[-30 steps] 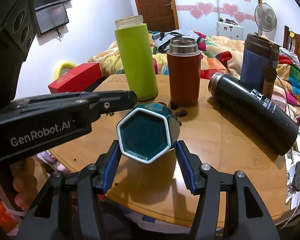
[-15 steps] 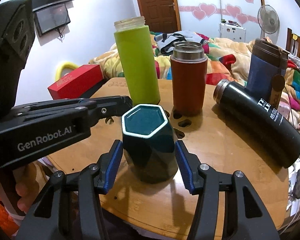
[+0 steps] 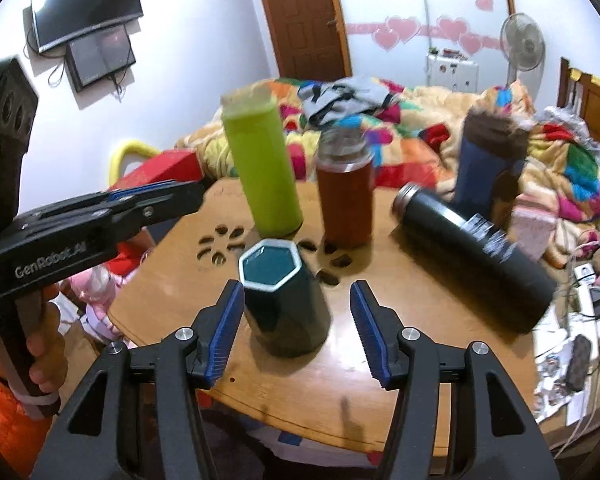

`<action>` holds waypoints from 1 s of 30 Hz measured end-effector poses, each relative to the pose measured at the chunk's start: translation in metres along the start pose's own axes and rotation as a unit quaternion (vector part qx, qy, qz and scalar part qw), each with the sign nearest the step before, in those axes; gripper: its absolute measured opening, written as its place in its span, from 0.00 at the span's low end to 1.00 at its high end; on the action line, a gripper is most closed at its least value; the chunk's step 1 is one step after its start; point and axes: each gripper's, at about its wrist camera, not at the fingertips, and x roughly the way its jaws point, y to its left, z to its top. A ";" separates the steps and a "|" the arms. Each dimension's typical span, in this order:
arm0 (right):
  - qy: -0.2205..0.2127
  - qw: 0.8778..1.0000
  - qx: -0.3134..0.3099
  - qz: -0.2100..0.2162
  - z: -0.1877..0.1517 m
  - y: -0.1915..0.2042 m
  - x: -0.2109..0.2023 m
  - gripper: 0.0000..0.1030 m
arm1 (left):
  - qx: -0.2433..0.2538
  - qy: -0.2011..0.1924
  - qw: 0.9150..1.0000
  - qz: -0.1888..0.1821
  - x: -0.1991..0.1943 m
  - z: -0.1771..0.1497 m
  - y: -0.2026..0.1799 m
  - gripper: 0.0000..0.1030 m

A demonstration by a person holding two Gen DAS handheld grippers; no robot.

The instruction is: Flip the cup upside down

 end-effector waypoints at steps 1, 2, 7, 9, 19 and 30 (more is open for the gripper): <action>-0.008 1.000 0.000 -0.005 0.004 -0.001 -0.009 0.53 | 0.002 -0.015 1.000 0.000 -0.010 0.004 -0.002 0.50; -0.019 1.000 0.000 -0.011 0.008 -0.002 -0.020 0.55 | 0.003 -0.023 1.000 0.000 -0.016 0.007 -0.003 0.51; -0.091 0.995 -0.001 -0.043 0.028 -0.003 -0.076 0.73 | 0.023 -0.080 0.996 0.007 -0.057 0.023 -0.015 0.76; -0.122 0.991 -0.002 -0.054 0.034 0.000 -0.098 0.81 | 0.026 -0.104 0.994 0.005 -0.072 0.027 -0.019 0.89; -0.199 0.977 0.005 -0.075 0.041 0.016 -0.160 1.00 | 0.034 -0.157 0.987 0.012 -0.112 0.030 -0.032 1.00; -0.198 0.976 0.004 -0.088 0.040 0.015 -0.161 1.00 | 0.034 -0.166 0.985 0.036 -0.116 0.021 -0.036 1.00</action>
